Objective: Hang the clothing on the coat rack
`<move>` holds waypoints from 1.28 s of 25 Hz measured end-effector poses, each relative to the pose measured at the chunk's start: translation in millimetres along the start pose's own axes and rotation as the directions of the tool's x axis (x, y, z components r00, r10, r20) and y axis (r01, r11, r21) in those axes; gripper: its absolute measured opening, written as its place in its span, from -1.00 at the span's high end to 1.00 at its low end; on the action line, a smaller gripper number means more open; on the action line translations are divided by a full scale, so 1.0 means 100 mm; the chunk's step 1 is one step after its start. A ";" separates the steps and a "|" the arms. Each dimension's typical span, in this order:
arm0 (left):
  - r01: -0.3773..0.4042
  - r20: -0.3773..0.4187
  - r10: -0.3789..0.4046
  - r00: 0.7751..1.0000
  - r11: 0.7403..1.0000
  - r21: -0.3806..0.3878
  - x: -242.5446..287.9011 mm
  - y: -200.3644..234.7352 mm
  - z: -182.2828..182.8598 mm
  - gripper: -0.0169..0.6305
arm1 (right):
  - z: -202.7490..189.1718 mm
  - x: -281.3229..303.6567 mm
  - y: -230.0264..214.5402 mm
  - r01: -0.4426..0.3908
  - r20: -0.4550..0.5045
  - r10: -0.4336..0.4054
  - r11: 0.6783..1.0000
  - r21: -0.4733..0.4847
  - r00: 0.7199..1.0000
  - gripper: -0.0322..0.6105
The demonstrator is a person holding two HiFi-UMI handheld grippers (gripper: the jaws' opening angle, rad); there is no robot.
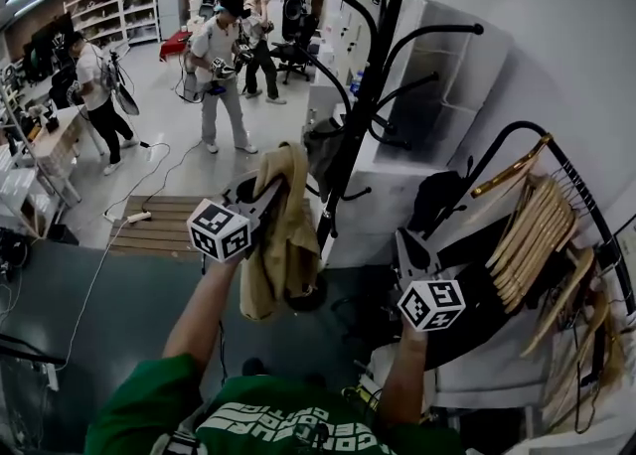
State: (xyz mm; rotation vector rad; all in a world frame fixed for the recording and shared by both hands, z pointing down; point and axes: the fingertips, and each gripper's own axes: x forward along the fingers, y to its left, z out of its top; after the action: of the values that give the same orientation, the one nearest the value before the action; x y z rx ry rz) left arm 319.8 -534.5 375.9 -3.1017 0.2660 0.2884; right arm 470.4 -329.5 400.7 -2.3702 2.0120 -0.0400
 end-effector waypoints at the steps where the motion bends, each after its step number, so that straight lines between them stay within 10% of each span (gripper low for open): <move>1: 0.002 -0.001 -0.002 1.000 1.000 0.001 0.05 0.03 -0.01 0.82 | 0.00 0.01 -0.02 0.006 0.000 -0.006 1.000 0.000 1.000 0.88; 32: 0.079 -0.135 -0.077 0.988 0.997 0.007 1.26 0.33 -0.62 0.82 | -0.12 -0.02 -0.41 0.152 -0.028 -0.151 0.988 0.010 0.988 0.88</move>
State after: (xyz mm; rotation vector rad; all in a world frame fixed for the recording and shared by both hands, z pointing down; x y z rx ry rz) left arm 447.9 -589.9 413.9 -3.1141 0.1469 0.0760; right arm 509.6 -320.7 414.2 -2.5231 1.8320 -0.0882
